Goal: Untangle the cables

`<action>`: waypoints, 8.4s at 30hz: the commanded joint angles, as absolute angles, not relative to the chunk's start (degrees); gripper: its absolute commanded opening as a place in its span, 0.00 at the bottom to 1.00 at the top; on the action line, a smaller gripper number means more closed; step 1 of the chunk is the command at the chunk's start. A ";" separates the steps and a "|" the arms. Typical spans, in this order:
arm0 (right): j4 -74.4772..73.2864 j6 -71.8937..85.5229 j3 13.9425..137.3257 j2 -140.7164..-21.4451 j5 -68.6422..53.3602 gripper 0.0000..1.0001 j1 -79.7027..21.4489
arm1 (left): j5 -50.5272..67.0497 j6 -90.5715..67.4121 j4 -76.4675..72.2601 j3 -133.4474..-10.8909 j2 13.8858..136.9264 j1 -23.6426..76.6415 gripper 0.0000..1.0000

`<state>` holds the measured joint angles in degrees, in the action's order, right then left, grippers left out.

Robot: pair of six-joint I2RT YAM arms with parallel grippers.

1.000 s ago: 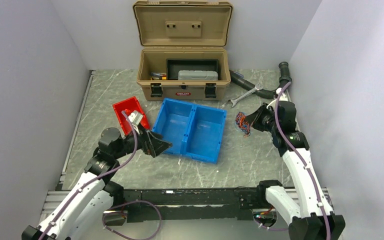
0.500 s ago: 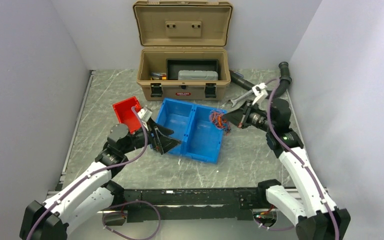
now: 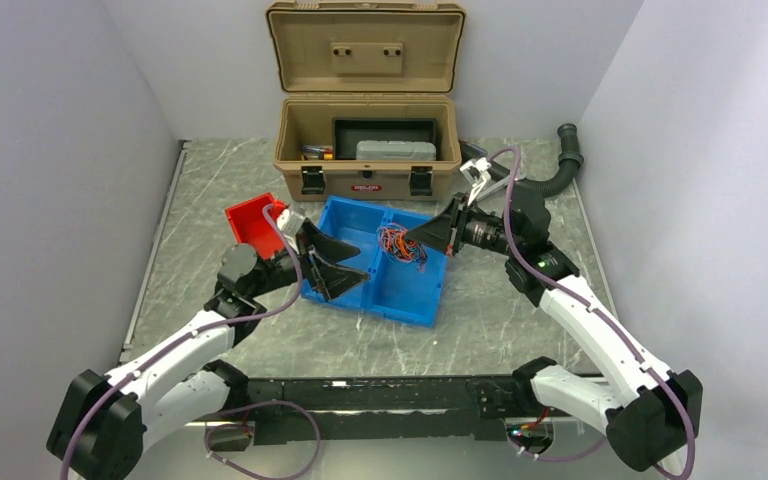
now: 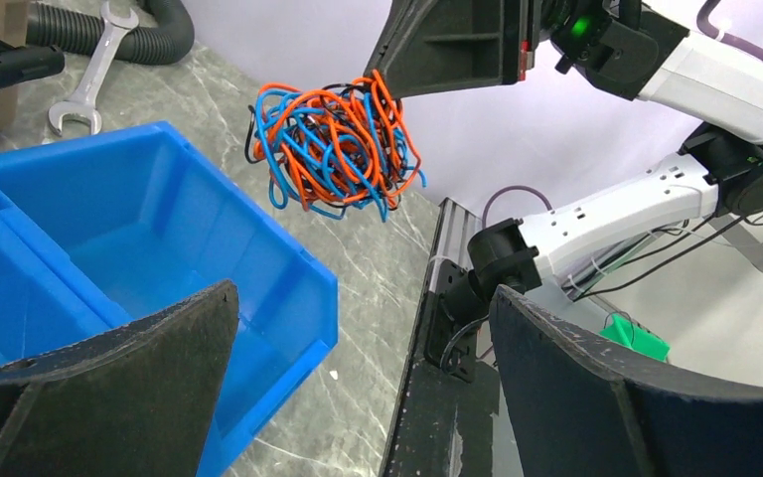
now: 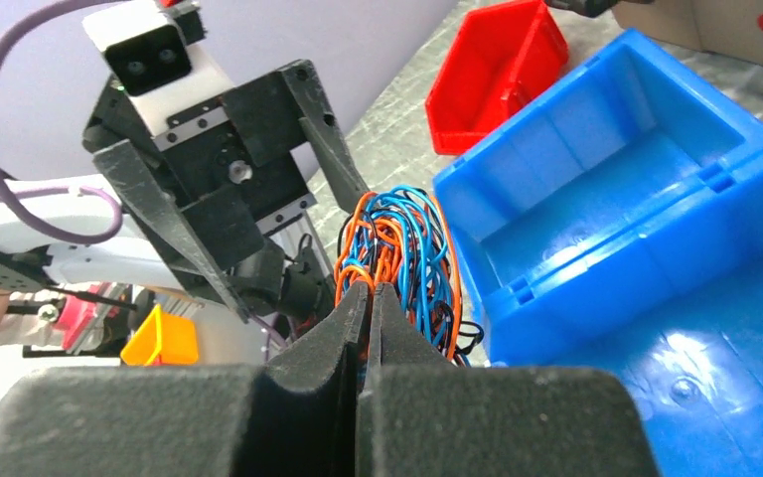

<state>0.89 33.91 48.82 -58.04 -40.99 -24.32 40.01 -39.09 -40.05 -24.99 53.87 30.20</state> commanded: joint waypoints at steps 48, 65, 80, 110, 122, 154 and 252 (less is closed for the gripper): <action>-20.04 41.14 52.73 -80.41 4.76 0.97 -33.45 | 9.55 -23.83 3.76 -33.66 39.51 27.92 0.00; -20.34 34.98 53.74 -88.30 13.50 0.91 -7.26 | 10.71 -23.86 7.11 -36.90 39.20 27.88 0.00; -27.47 22.66 63.56 -72.28 14.29 0.98 -16.45 | 23.85 -23.45 -1.86 -35.90 43.89 28.00 0.00; 26.18 26.14 42.80 -68.99 -50.96 0.61 -34.37 | 42.95 -33.95 -20.71 -34.54 53.65 27.73 0.00; 20.15 27.45 39.29 -64.89 -27.13 0.00 -35.60 | 26.48 -27.85 0.21 -38.94 52.66 27.56 0.40; 23.69 37.31 41.14 -68.15 -31.03 0.00 -35.49 | 38.54 -36.02 -22.84 -34.04 60.81 28.64 0.63; -9.74 25.06 49.57 -56.76 1.45 0.39 -37.16 | 34.33 -38.23 -16.52 -25.58 45.10 12.13 0.00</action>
<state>-16.88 28.34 49.76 -56.60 11.60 -37.63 27.29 -38.59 -10.90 -23.53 43.09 12.71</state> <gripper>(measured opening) 0.188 0.012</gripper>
